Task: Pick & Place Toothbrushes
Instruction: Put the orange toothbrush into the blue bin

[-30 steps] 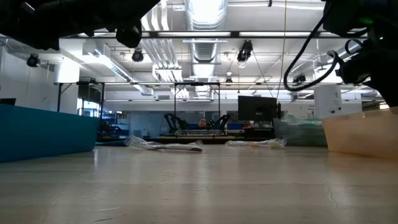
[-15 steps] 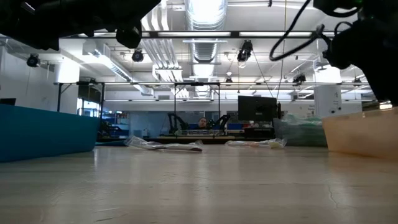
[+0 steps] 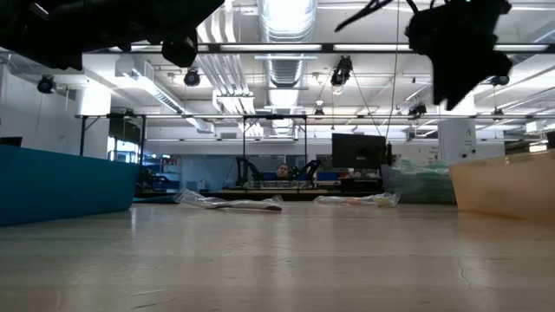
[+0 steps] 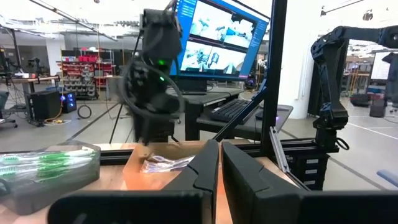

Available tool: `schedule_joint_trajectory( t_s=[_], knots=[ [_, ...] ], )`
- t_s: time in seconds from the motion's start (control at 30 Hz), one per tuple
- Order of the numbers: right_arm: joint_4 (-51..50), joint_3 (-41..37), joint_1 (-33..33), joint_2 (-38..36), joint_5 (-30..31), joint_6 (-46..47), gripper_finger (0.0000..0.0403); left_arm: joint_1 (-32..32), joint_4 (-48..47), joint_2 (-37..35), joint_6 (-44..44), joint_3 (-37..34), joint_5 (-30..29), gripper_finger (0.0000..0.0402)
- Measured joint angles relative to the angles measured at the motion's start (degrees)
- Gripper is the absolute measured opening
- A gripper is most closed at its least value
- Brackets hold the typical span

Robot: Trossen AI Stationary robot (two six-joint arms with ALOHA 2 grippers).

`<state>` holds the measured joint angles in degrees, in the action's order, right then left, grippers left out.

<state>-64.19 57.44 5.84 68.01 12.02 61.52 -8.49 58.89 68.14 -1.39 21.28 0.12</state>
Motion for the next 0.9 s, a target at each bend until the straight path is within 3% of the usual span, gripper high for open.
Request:
schedule_joint_trajectory(
  t_s=[0.2, 0.37, 0.73, 0.9],
  knots=[
    [0.6, 4.6, -3.3, 0.1, 16.1, -7.8, 0.0155, 0.0, -0.3, 0.0, 0.0, 0.0, 0.0, 0.0026],
    [4.2, 6.1, -6.3, 0.2, 22.4, -13.7, 0.0144, 0.0, -1.7, 0.0, 0.1, 0.0, 0.0, 0.0026],
    [24.6, 0.2, -13.4, 0.2, 22.1, -30.0, 0.0125, 0.0, -2.0, 0.0, 0.1, 0.0, 0.0, 0.0026],
    [31.0, -3.2, -16.5, 1.1, 17.5, -34.7, 0.0132, 0.0, -2.0, 0.0, 0.1, 0.0, 0.0, 0.0026]
  ],
)
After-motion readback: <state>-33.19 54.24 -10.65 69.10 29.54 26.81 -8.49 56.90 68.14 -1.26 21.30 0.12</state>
